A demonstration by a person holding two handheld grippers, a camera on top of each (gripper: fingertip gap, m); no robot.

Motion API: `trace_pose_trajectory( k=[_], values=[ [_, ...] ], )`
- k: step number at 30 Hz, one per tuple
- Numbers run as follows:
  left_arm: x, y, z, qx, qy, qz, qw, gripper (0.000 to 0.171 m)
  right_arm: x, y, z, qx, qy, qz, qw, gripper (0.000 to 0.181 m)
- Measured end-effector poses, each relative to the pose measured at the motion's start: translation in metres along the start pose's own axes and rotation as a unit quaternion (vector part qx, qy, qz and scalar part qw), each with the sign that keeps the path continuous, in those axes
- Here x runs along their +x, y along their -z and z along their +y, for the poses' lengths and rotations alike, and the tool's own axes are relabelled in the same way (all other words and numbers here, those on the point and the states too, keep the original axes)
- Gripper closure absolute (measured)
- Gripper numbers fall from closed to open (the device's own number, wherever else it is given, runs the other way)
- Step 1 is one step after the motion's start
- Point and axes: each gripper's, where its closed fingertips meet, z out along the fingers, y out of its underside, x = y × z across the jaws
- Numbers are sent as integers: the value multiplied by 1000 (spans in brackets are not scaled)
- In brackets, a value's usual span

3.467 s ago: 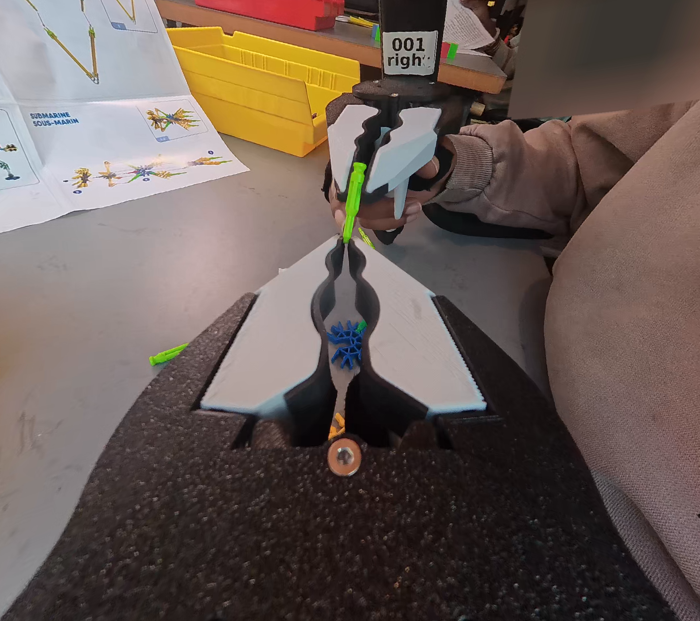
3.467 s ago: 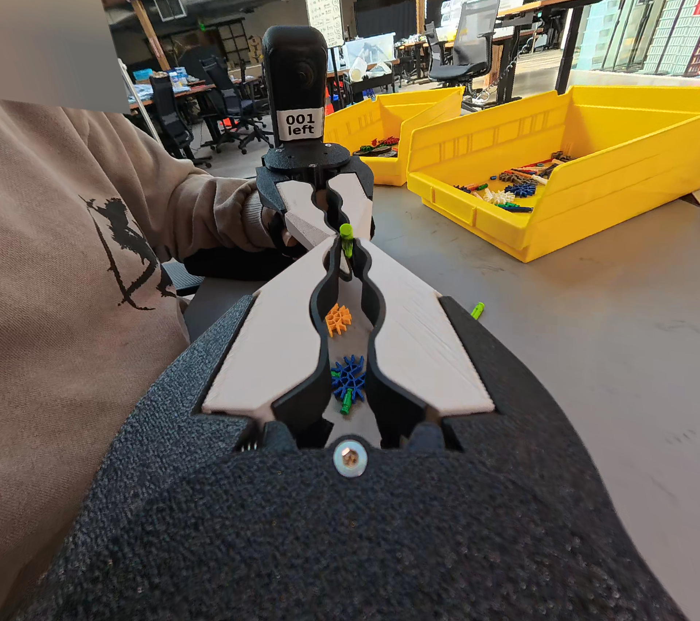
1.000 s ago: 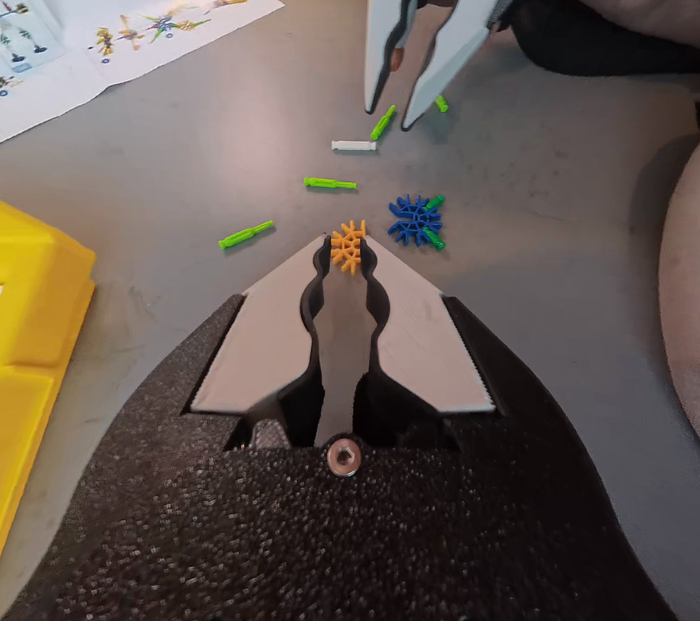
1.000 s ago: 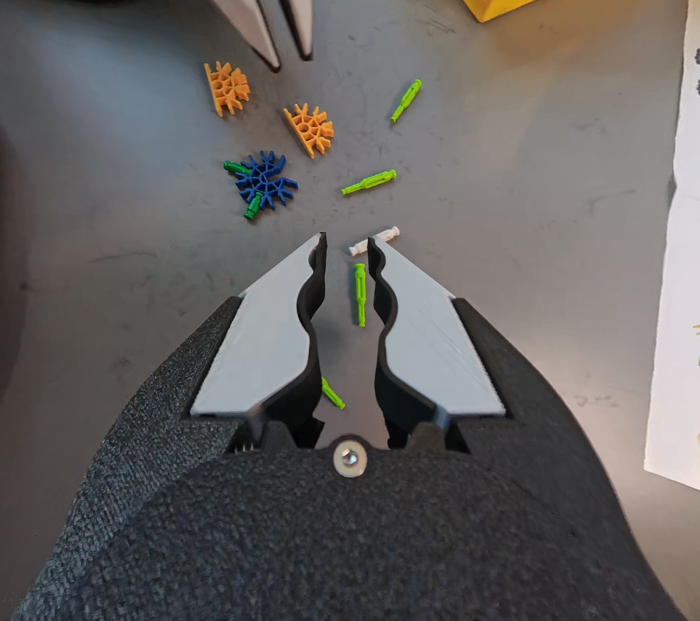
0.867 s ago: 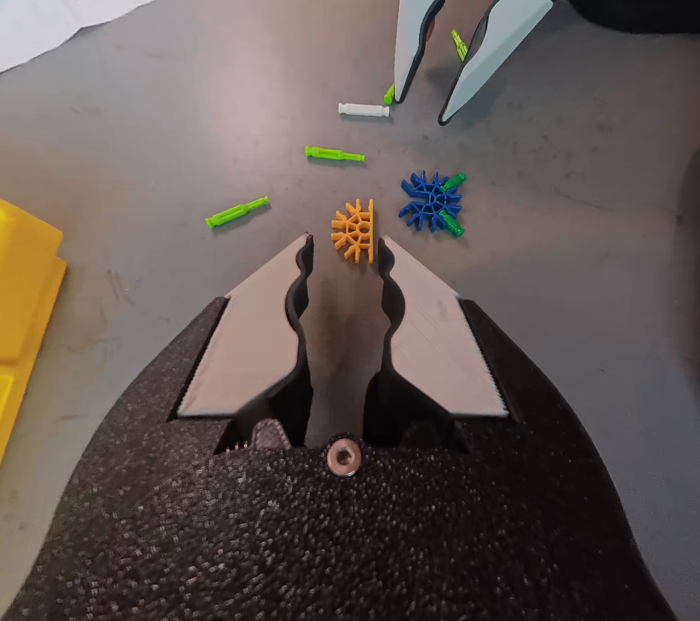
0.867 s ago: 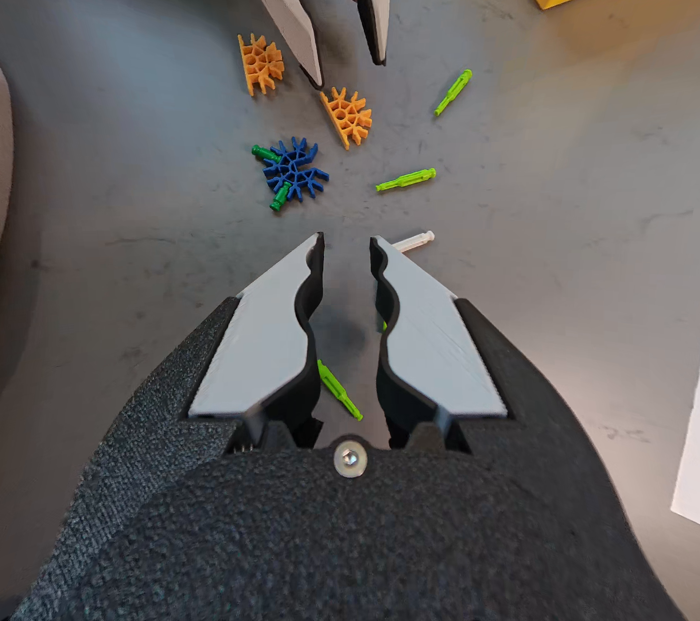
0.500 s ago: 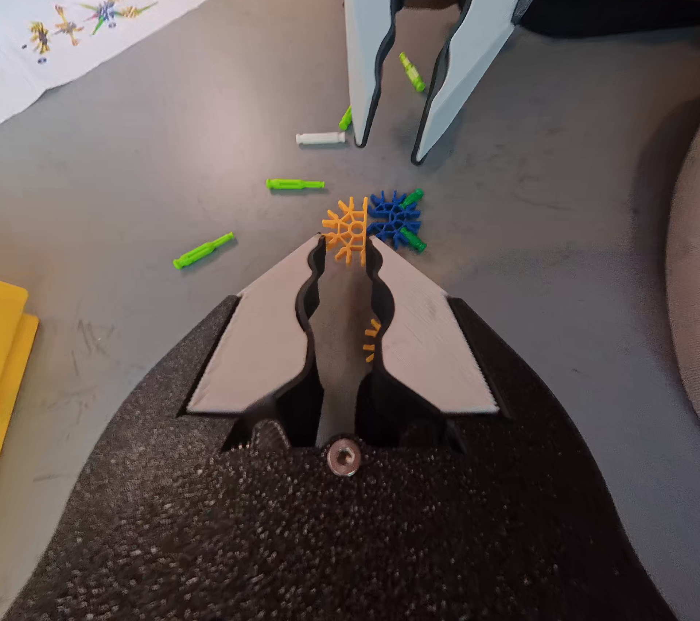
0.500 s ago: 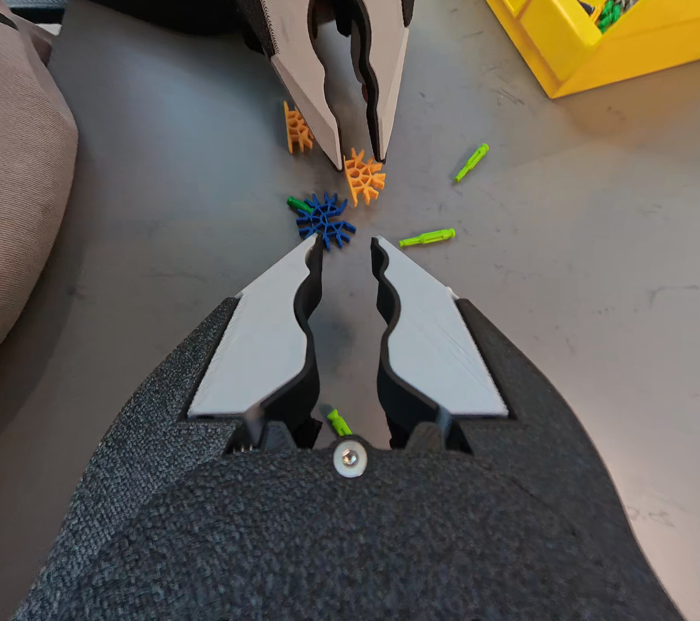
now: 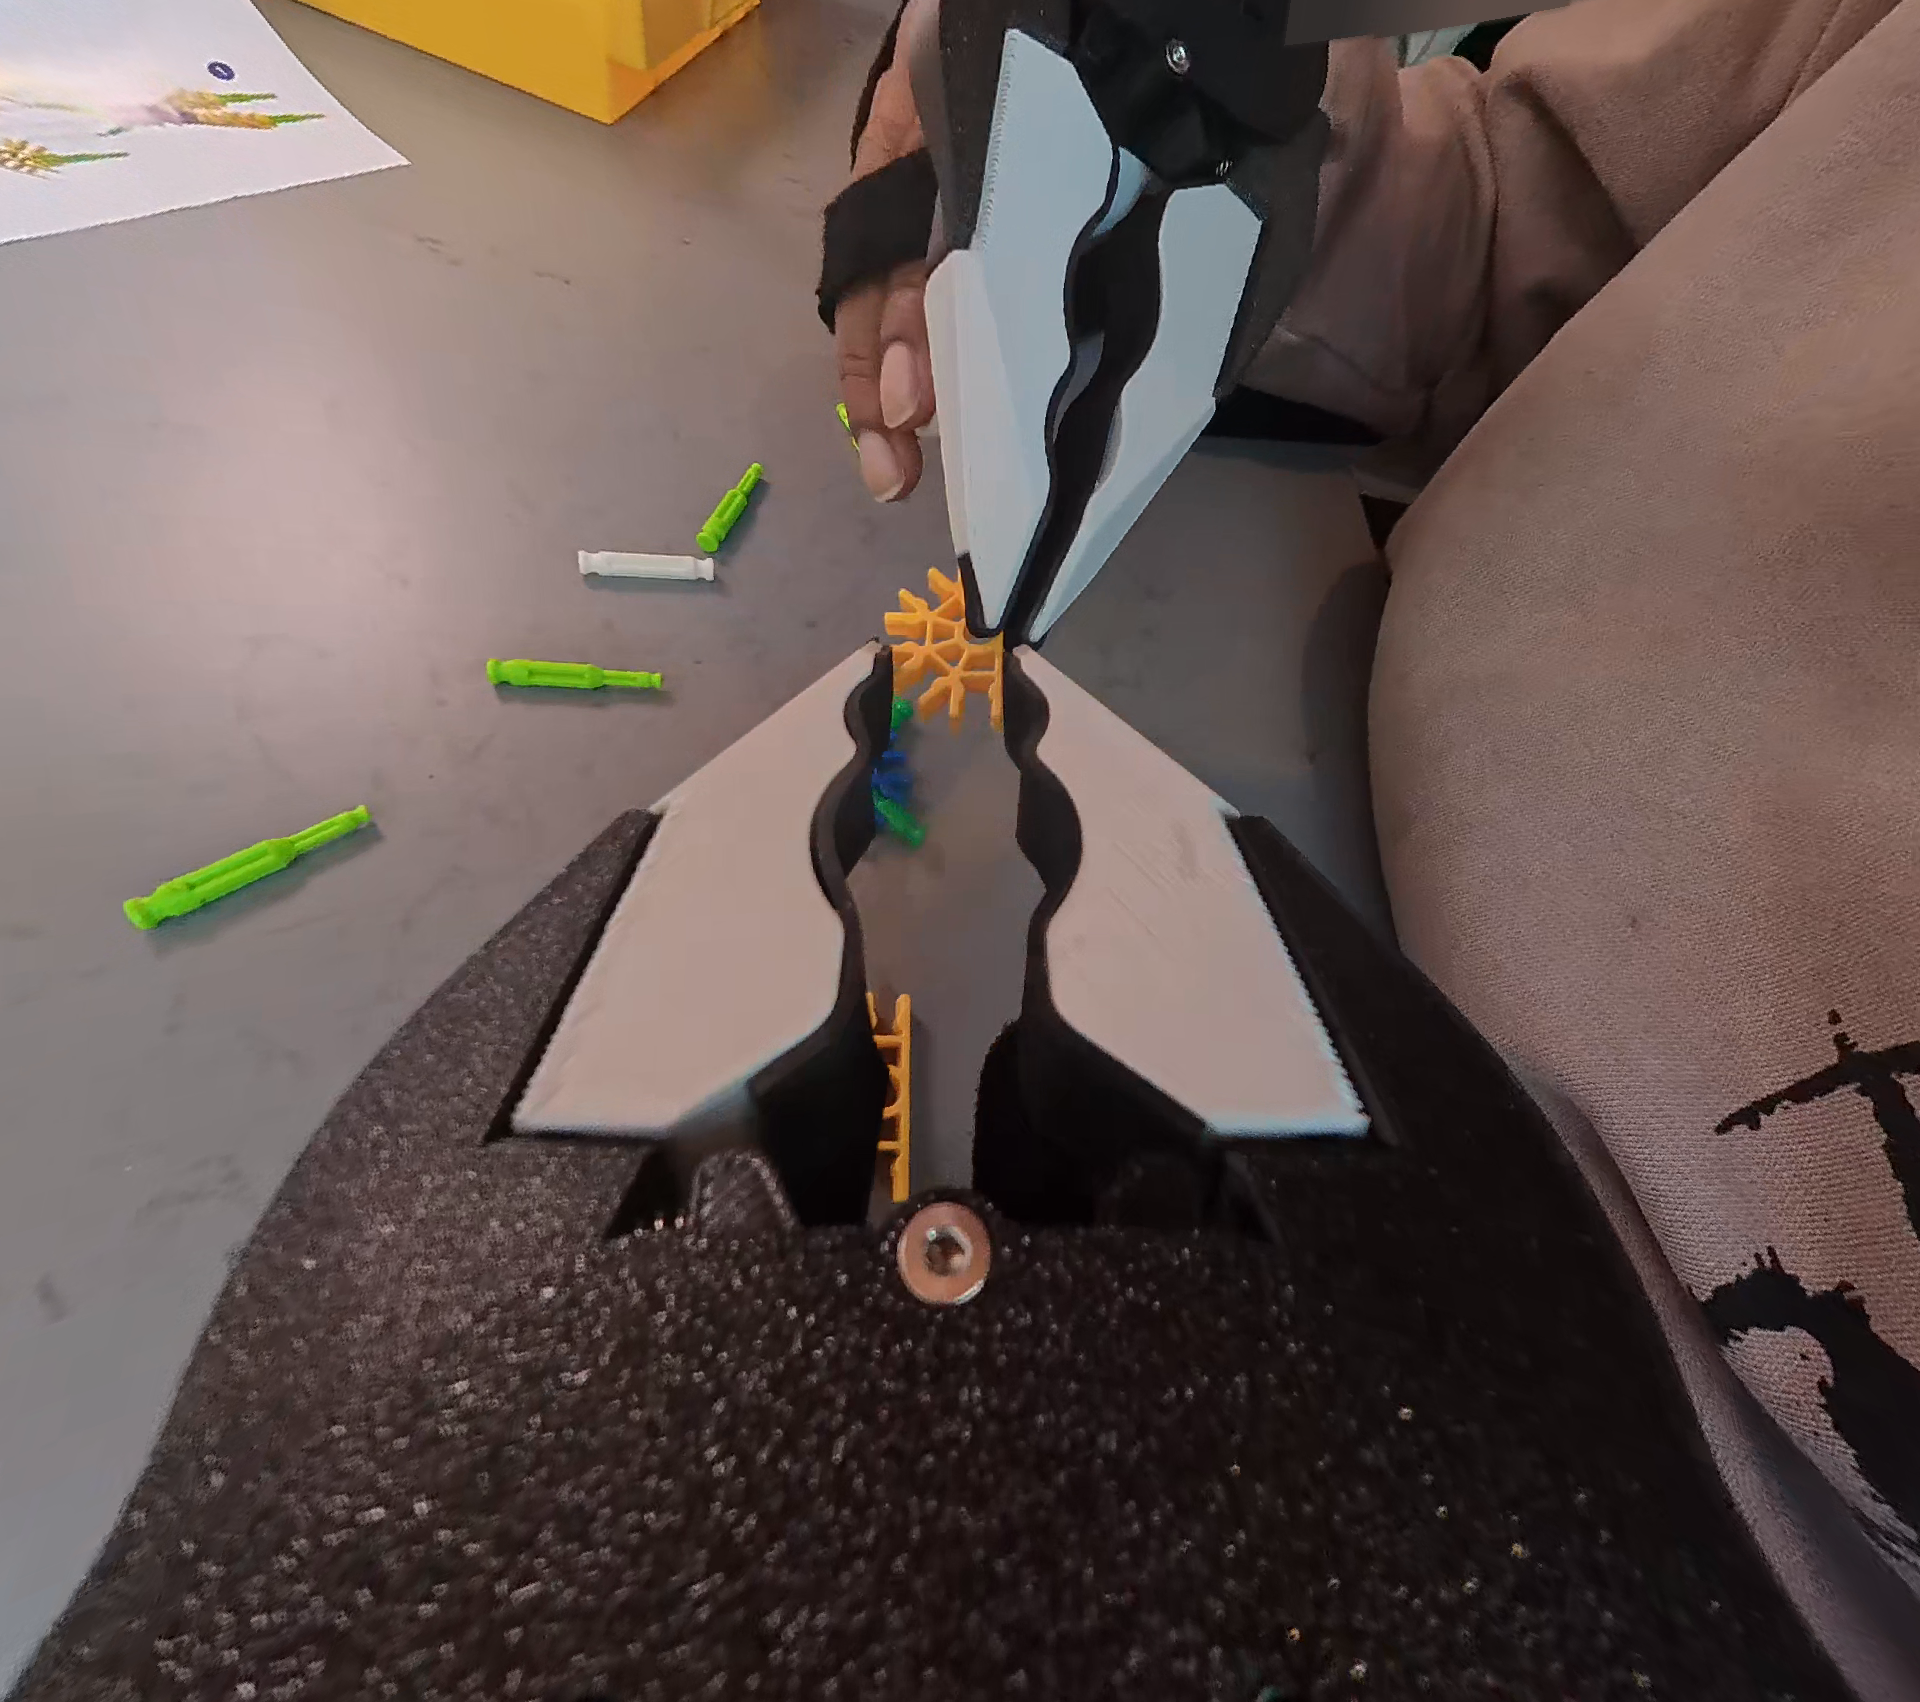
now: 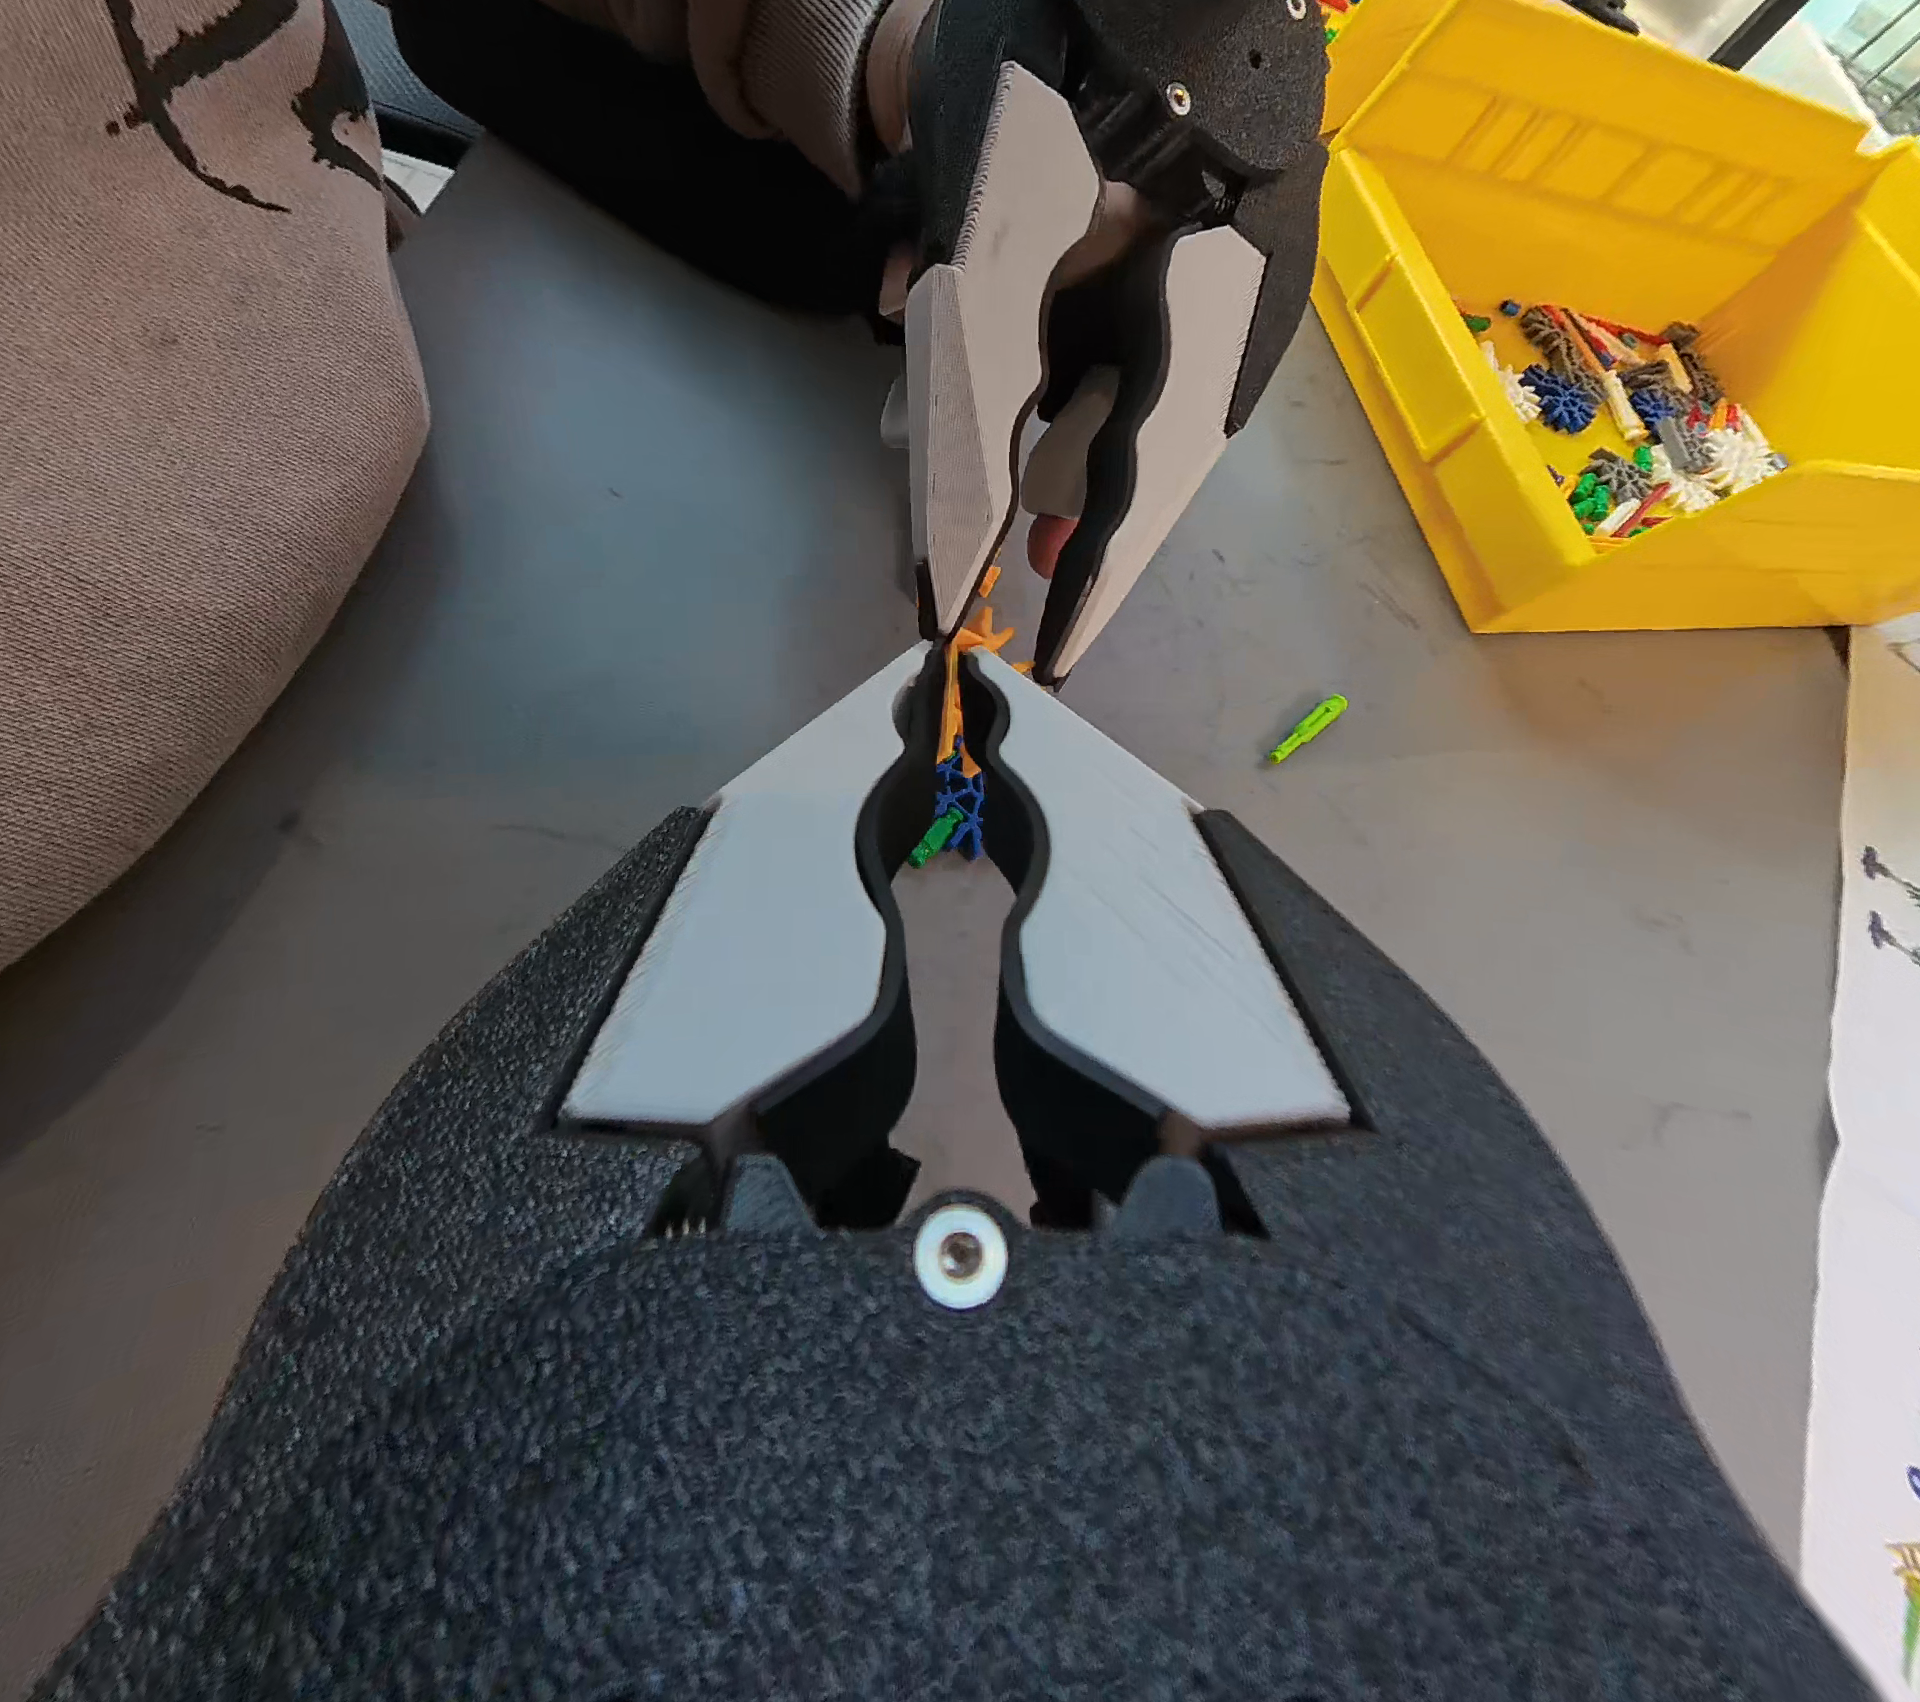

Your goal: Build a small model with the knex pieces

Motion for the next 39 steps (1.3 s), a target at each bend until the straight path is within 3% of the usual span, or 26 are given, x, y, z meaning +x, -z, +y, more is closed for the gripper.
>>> trace_pose_trajectory(
  k=[7, 11, 17, 20, 22, 24, 27, 29, 32, 35, 39],
  values=[
    [-13, 13, -12, 35, -27, -51, 998, 150, 22, 12, 7, 37, -185, -25, 982, 181],
    [-15, 14, -18, 50, -47, -74, 995, 150, 24, 14, -4, 90, -294, -74, 949, 181],
    [-10, 8, -21, 49, -84, -85, 992, 161, 25, 17, -16, 154, -445, -158, 868, 181],
    [-8, 8, -21, 53, -54, -65, 995, 163, 27, 18, -16, 164, -457, -161, 859, 181],
    [-8, 7, -19, 49, -16, -46, 998, 165, 32, 18, -13, 157, -442, -137, 873, 181],
    [-11, 3, -12, 30, 58, -28, 998, 166, 38, 16, -4, 129, -399, -85, 904, 181],
    [-14, 1, -8, 30, 160, 4, 987, 166, 38, 19, 4, 72, -263, -22, 962, 163],
    [-15, 2, -7, 32, 191, 18, 981, 166, 33, 21, -1, 52, -164, 10, 985, 156],
    [-15, 1, -6, 31, 225, 36, 973, 166, 24, 16, -3, 10, -41, 45, 998, 149],
    [-13, -1, -4, 26, 241, 48, 969, 166, 23, 5, 7, -43, 38, 82, 995, 148],
    [-14, -2, -2, 24, 240, 44, 970, 166, 26, 2, 12, -55, 42, 94, 993, 174]
  ],
)
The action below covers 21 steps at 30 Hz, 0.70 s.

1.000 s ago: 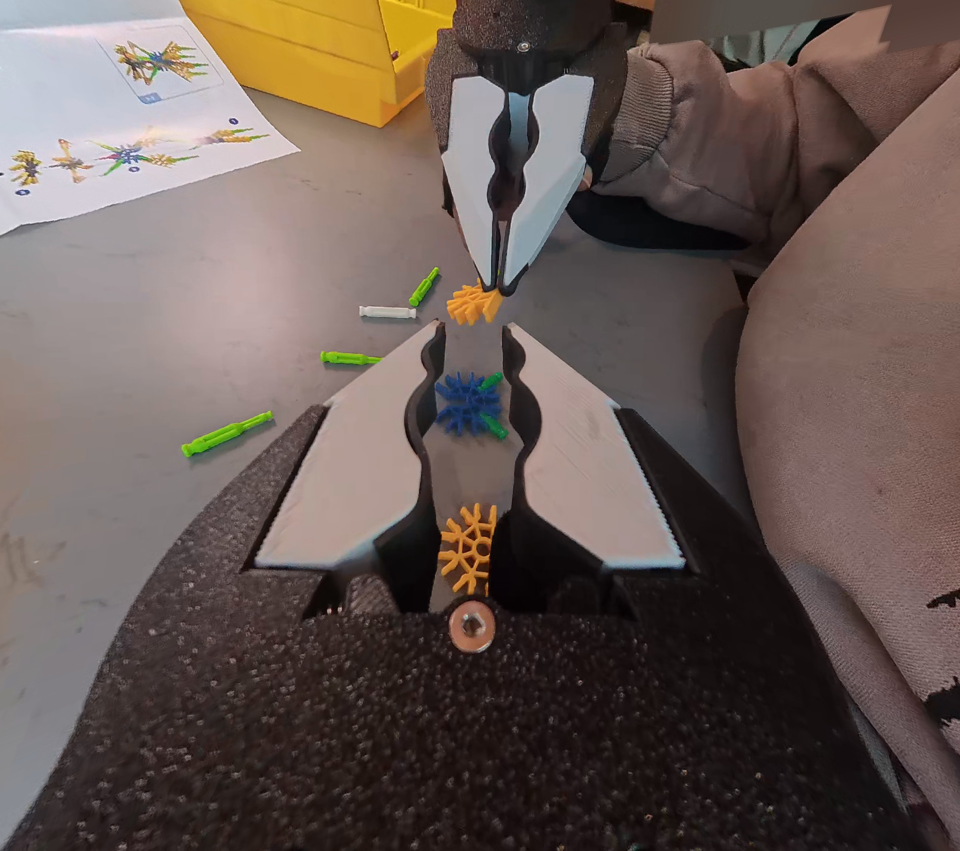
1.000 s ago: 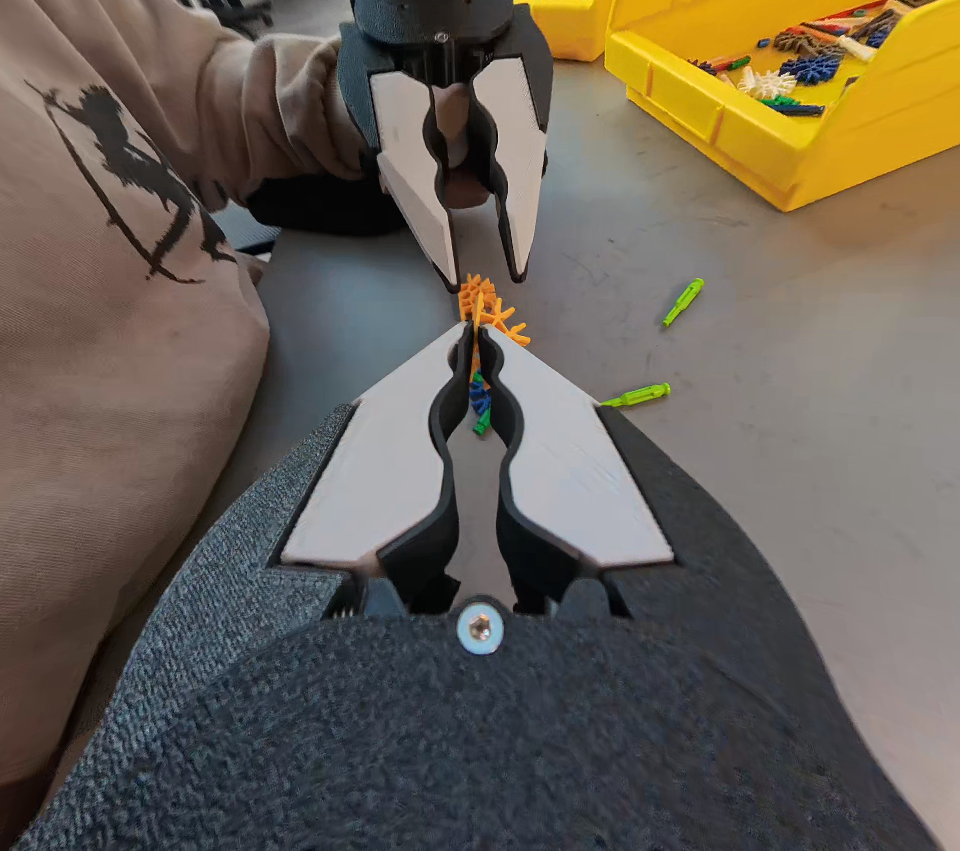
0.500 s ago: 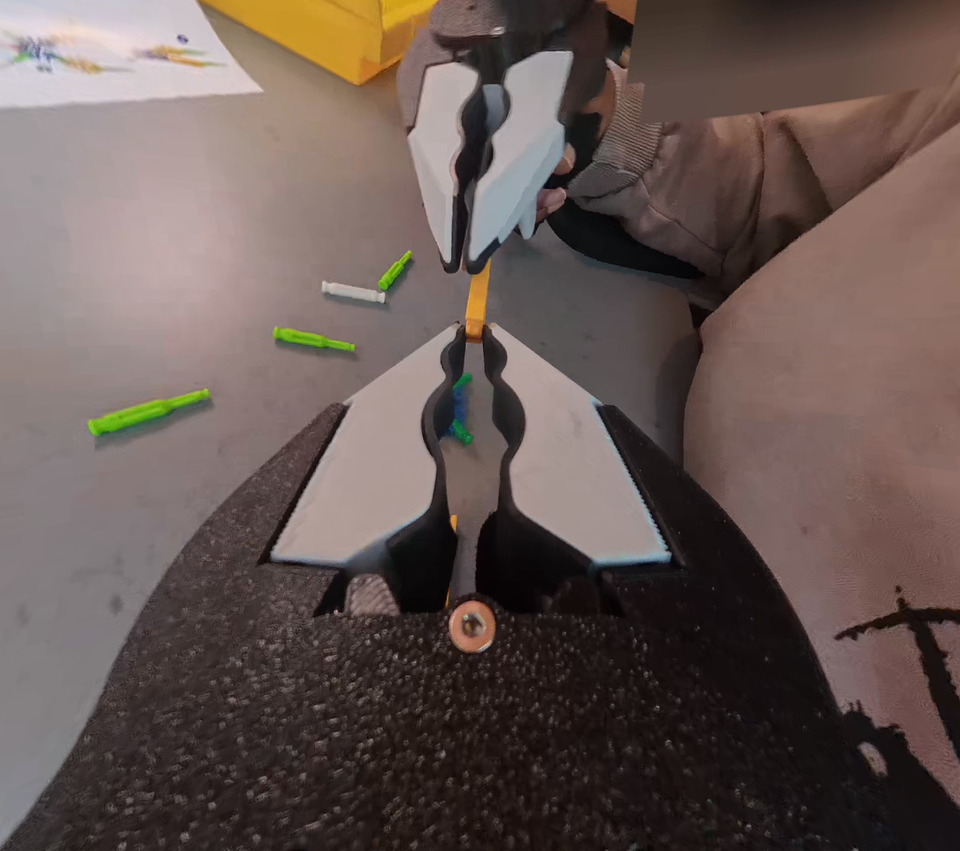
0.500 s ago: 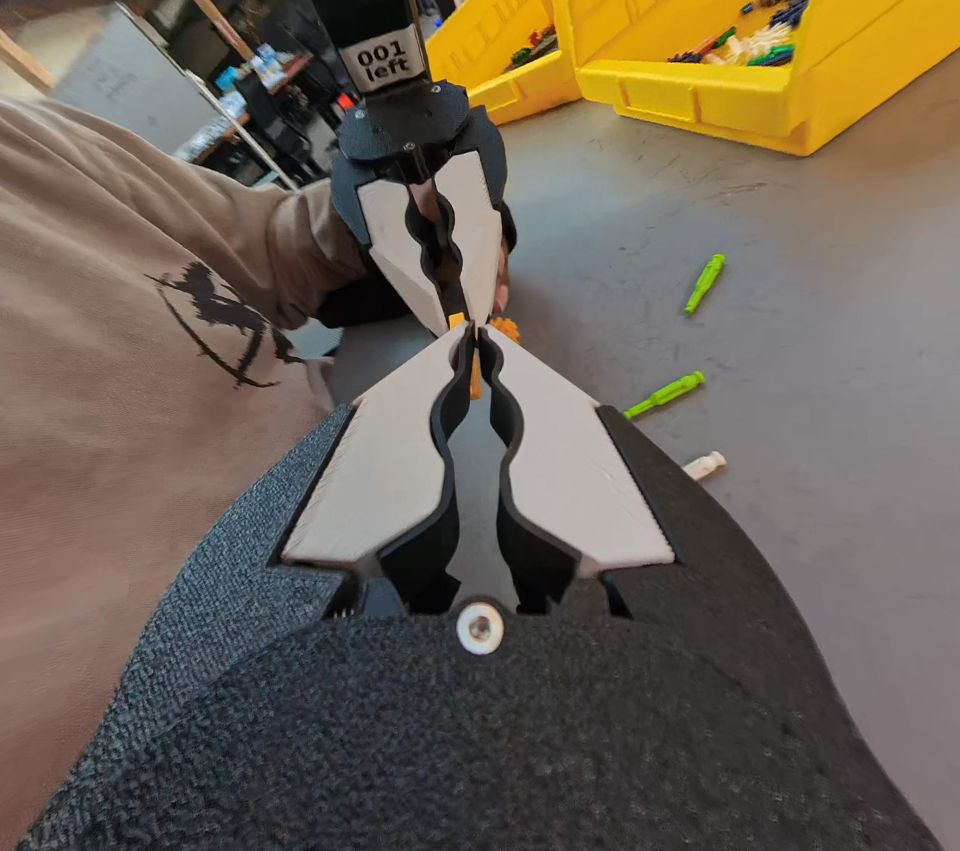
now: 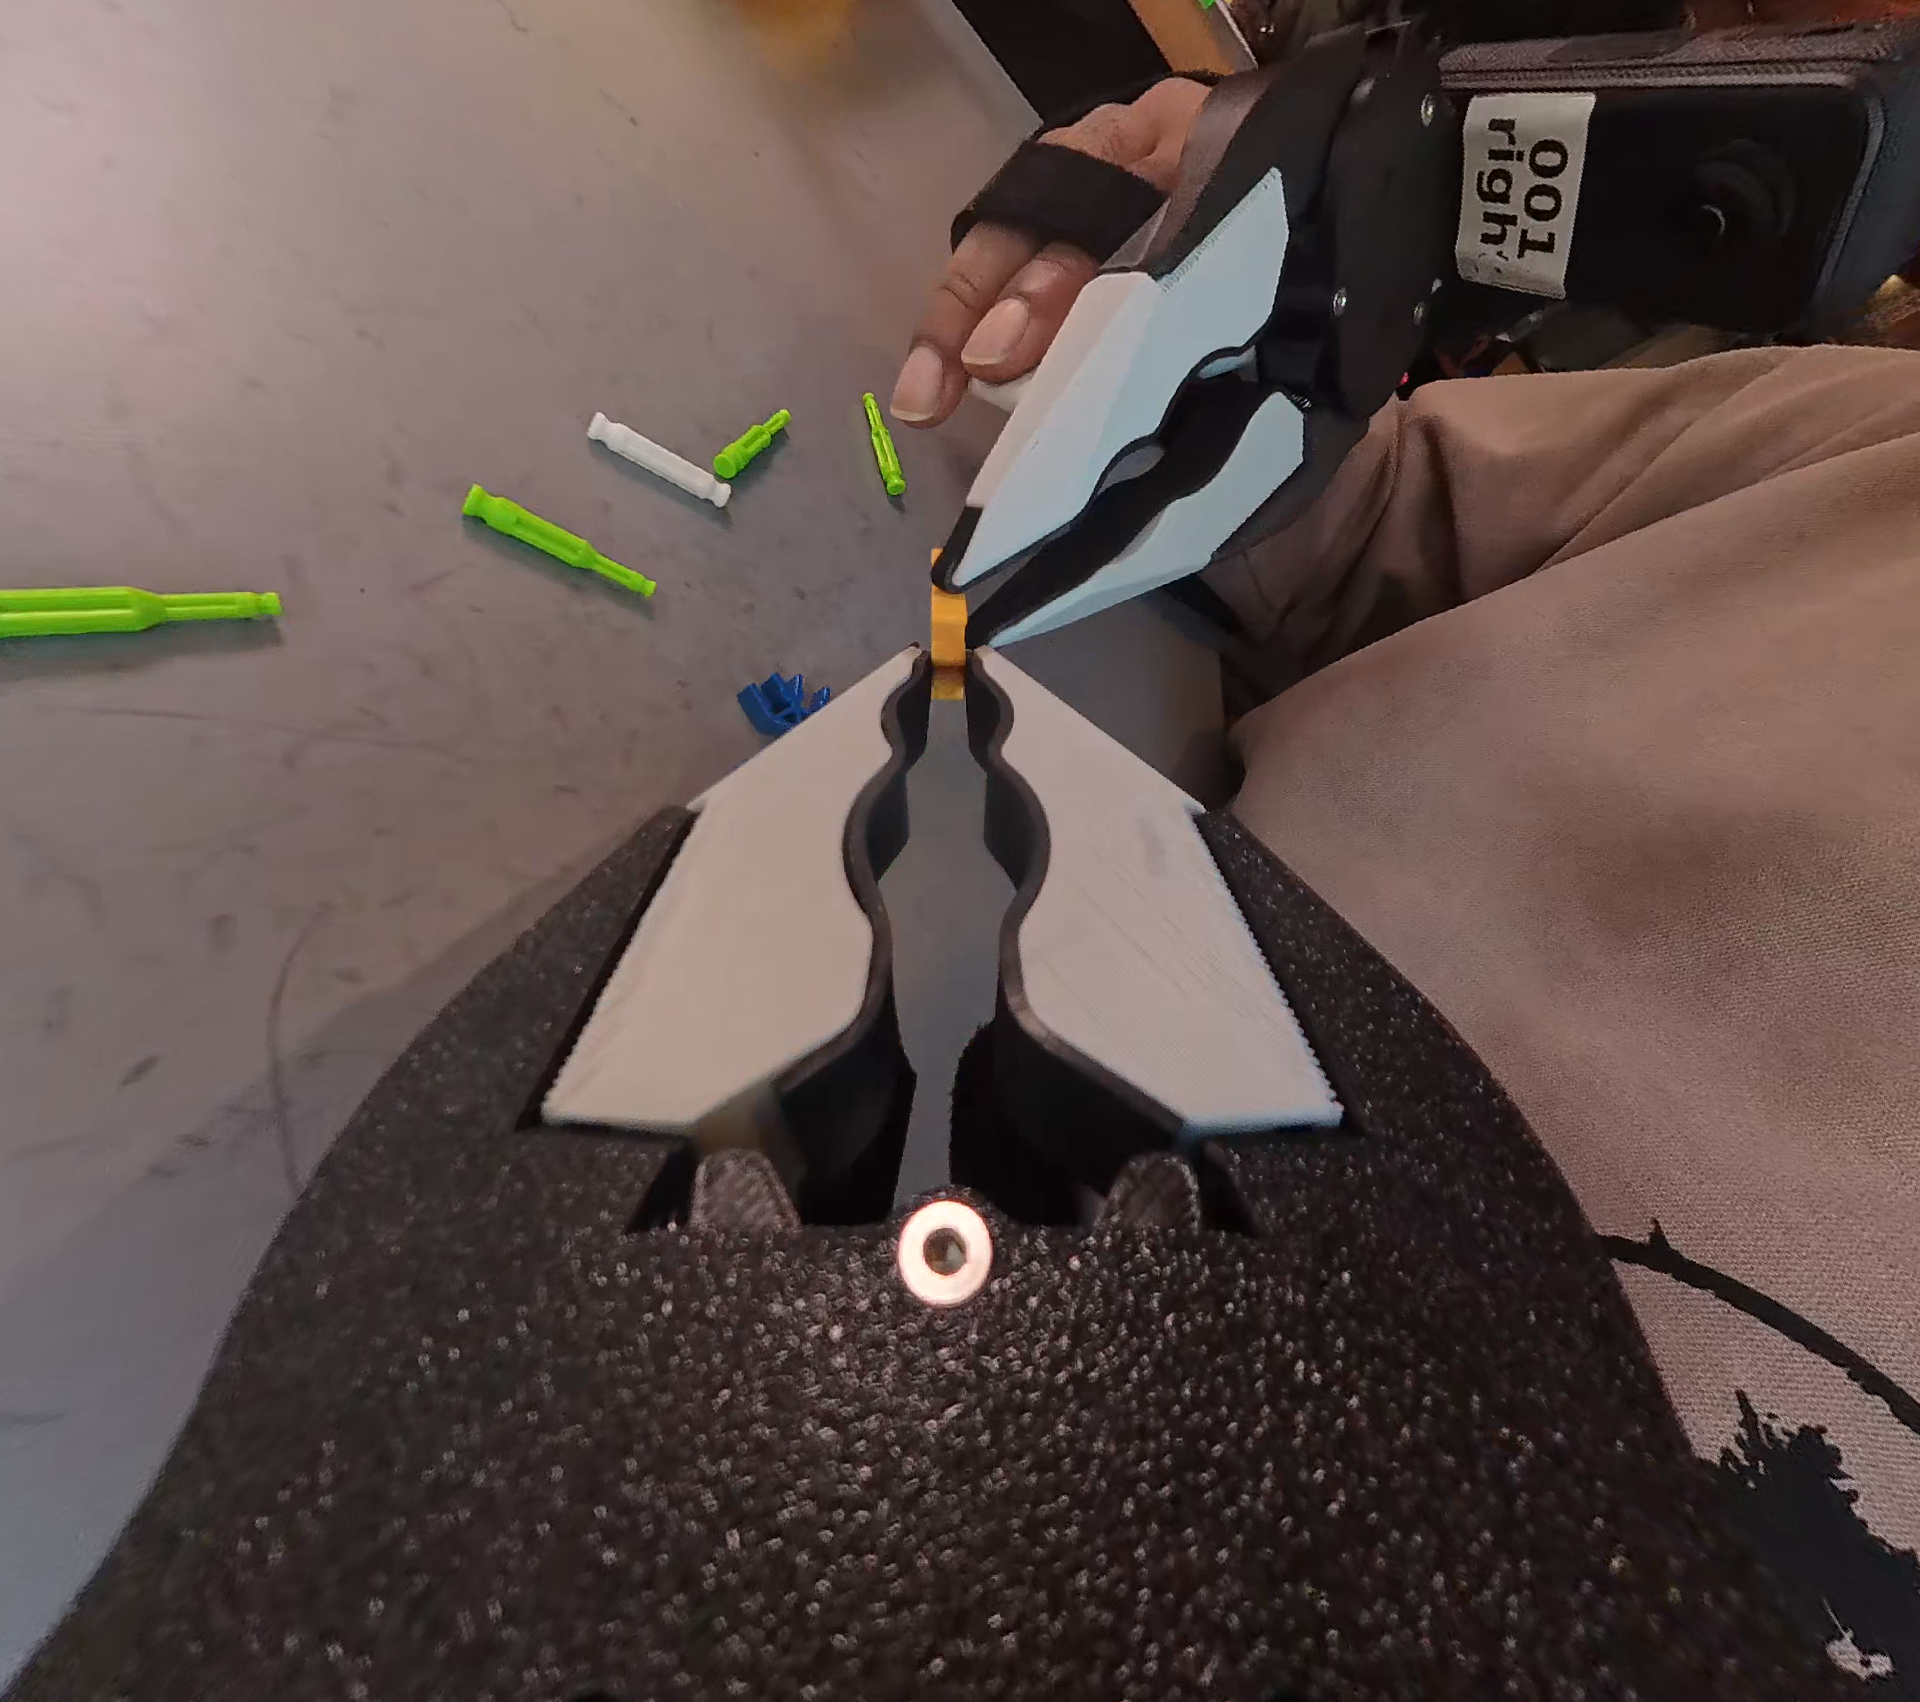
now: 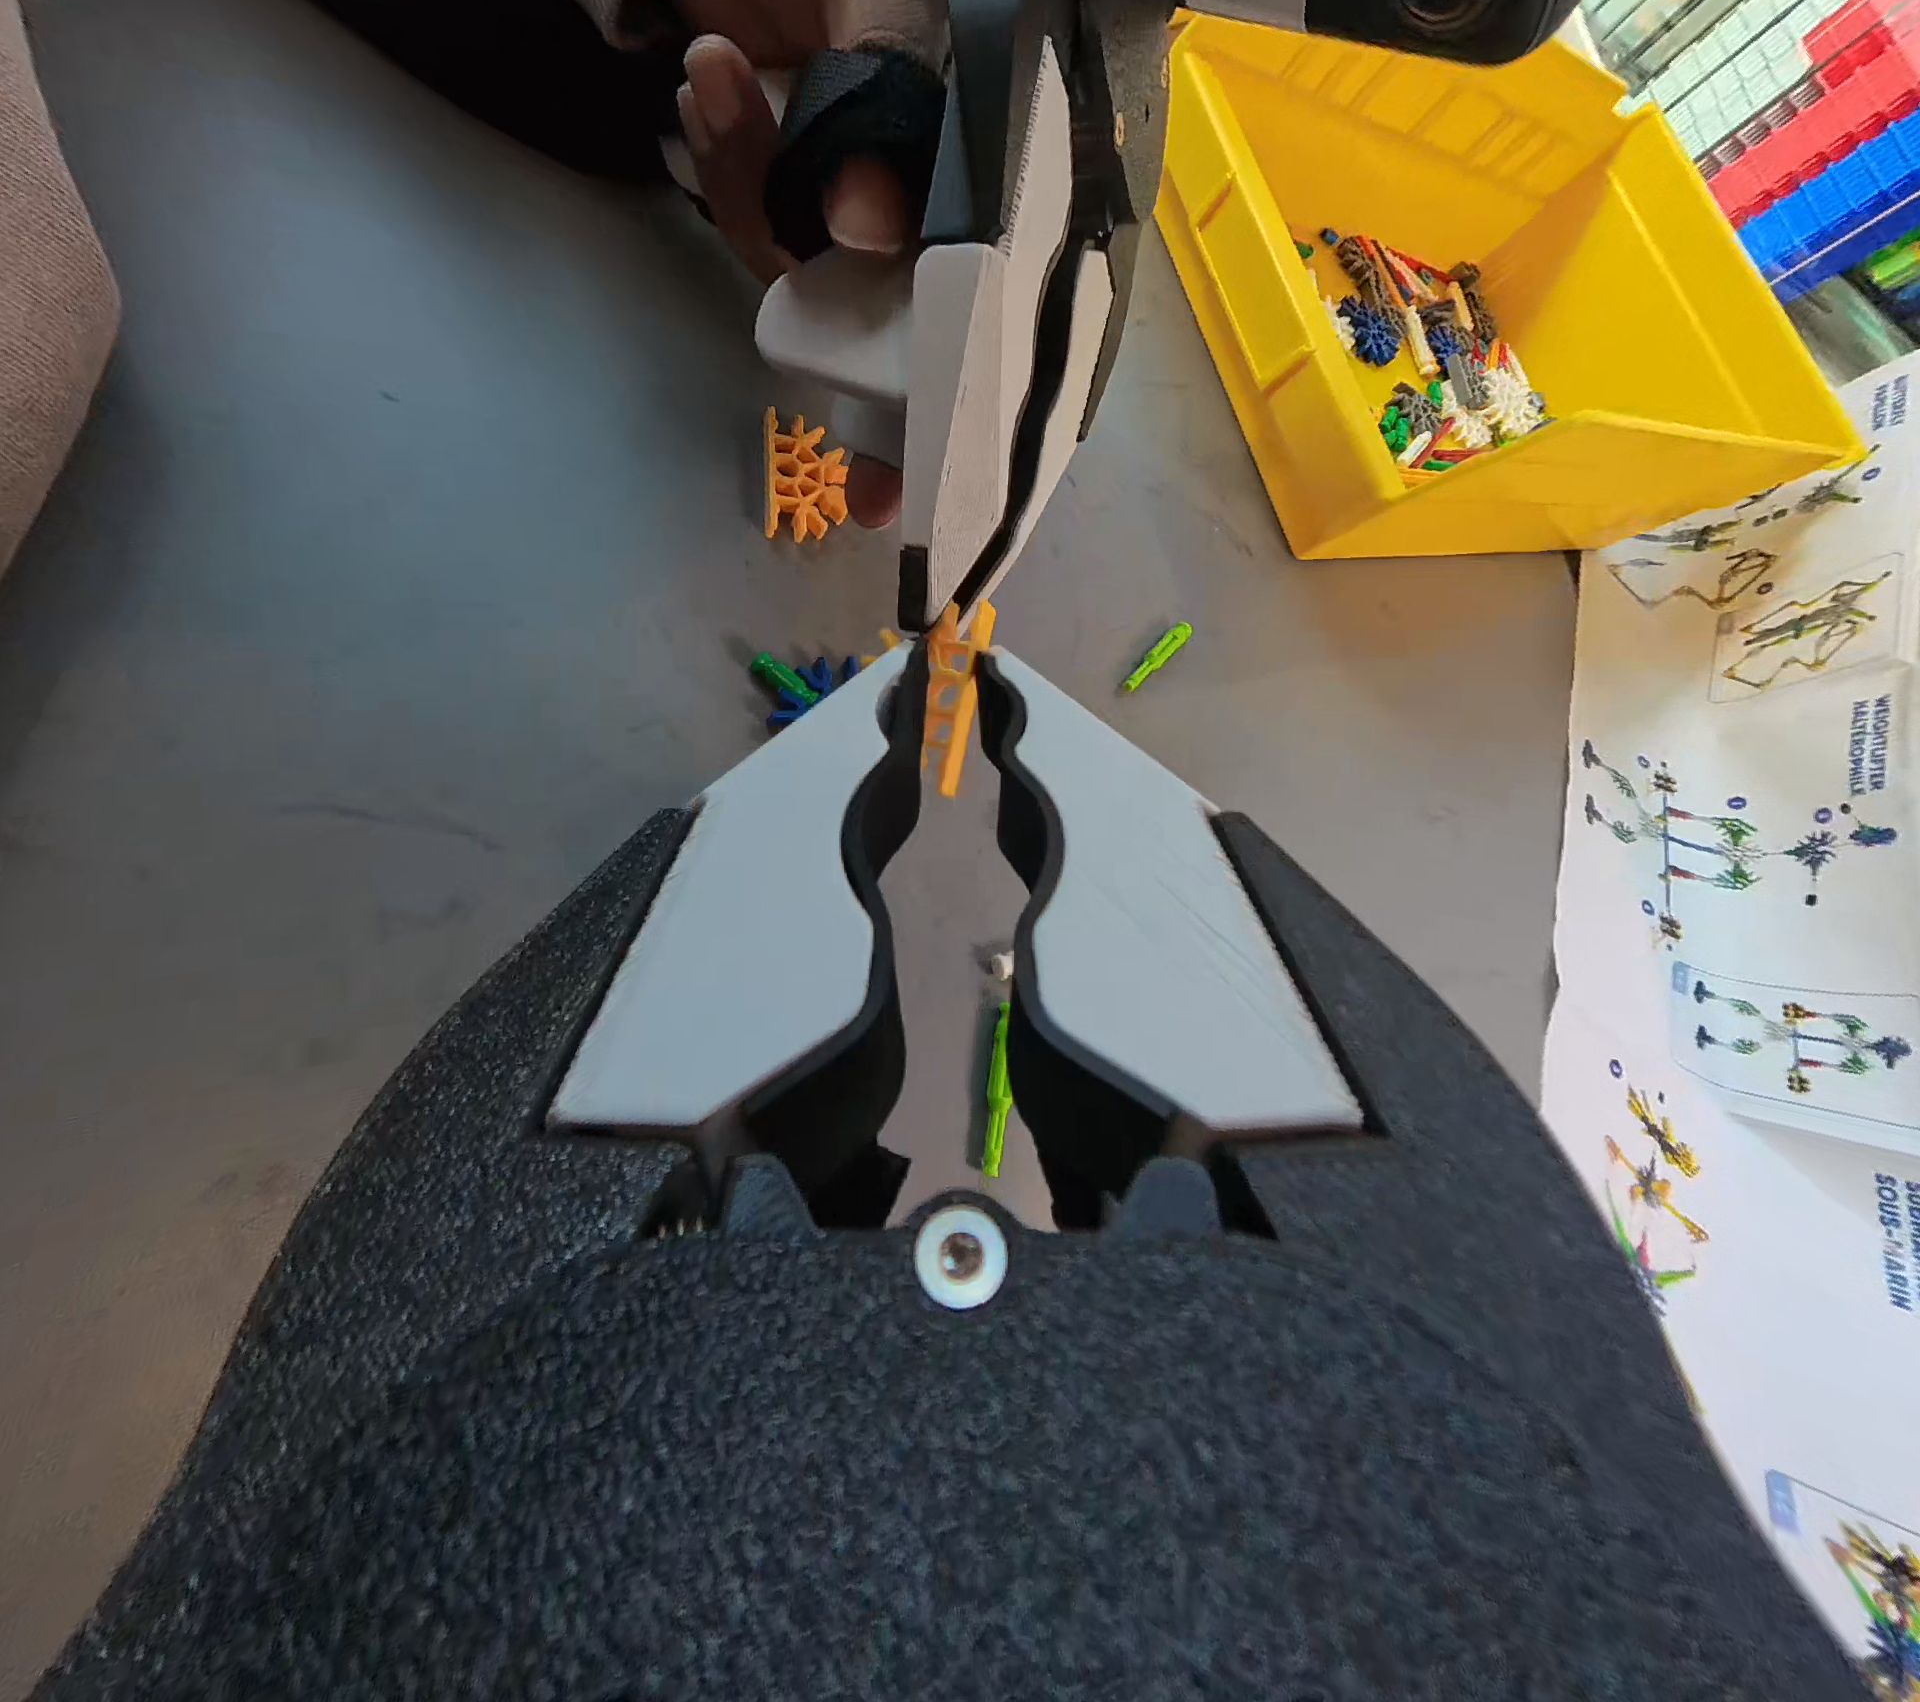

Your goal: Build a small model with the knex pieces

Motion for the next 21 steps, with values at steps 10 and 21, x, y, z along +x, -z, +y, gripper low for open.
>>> trace_pose_trajectory(
  k=[10, 21],
  values=[
    [0, 6, -10, 32, 37, 17, 999, 166, 3, -7, 6, -25, 7, 20, 999, 158],
    [-35, 6, 12, -96, -226, -184, 952, 139, -43, 17, 43, -109, -179, -192, 959, 159]
  ],
)
